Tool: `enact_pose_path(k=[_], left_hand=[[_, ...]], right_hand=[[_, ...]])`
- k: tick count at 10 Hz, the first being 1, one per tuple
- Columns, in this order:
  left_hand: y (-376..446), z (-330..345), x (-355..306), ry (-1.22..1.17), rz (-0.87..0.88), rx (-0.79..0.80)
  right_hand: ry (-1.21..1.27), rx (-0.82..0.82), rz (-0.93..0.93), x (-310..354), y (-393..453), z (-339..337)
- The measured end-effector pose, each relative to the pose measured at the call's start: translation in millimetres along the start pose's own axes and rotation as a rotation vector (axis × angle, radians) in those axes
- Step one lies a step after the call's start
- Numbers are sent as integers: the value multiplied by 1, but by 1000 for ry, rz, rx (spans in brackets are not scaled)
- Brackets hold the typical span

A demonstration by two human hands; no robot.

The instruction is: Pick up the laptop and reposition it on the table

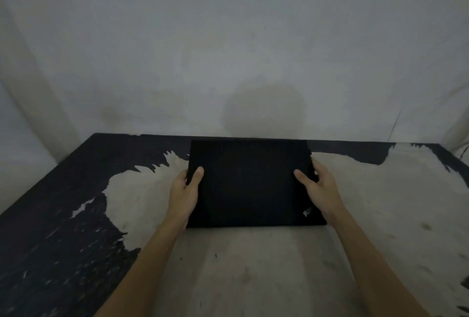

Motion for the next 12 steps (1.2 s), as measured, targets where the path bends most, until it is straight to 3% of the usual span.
enact_pose_path(k=[2, 6, 12], left_hand=[[21, 6, -5, 210, 161, -45], [43, 13, -7, 413, 354, -35], [47, 11, 17, 536, 357, -56]], right_hand=[[-94, 7, 11, -32, 38, 9], [-322, -72, 20, -24, 31, 13], [-603, 28, -60, -58, 65, 20]])
Point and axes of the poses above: each hand's wrist, its own y-axis towards the middle knuckle, its own z-axis out of the palm, x = y × z, the point moved 8 cm from there along y, towards the middle knuckle, and after that the axes turned 12 degrees about -x, right-handed, at the moved point
